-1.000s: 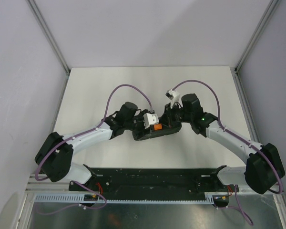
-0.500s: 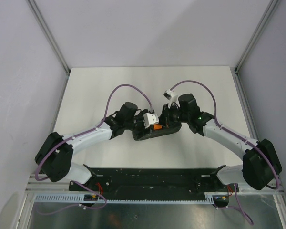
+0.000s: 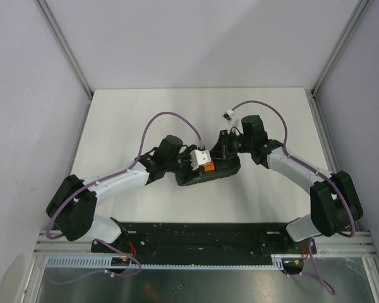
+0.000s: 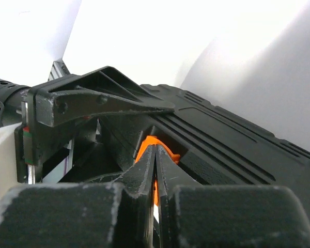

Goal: Pack the tool kit

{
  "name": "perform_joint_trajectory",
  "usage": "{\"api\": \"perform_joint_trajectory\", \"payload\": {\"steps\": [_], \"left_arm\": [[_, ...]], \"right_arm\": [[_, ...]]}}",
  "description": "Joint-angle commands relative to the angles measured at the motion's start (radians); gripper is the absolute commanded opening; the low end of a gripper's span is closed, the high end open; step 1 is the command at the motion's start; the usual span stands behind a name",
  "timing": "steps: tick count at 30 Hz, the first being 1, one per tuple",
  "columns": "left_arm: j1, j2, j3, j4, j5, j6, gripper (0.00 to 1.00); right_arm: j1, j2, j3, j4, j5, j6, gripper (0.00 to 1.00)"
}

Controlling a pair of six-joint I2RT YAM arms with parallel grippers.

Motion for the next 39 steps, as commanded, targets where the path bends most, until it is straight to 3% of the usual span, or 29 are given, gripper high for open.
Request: {"api": "perform_joint_trajectory", "payload": {"steps": [1,12,20,27,39], "left_arm": [[-0.029,0.019,-0.020,-0.103,0.018,0.006,0.00],[-0.030,0.018,-0.019,-0.100,0.019,-0.007,0.00],[-0.028,0.013,-0.022,-0.101,0.036,-0.019,0.00],[-0.026,0.017,-0.019,-0.100,0.047,-0.030,0.00],[-0.024,-0.001,-0.030,-0.100,0.056,-0.037,0.00]], "right_arm": [[0.028,0.041,0.044,-0.080,0.062,-0.038,0.04],[0.036,0.031,0.047,-0.123,0.123,-0.051,0.05],[0.027,-0.126,0.046,-0.102,0.055,-0.071,0.13],[0.073,-0.117,0.020,-0.208,0.020,-0.134,0.13],[0.142,0.019,-0.030,-0.285,0.263,-0.134,0.08]]}}
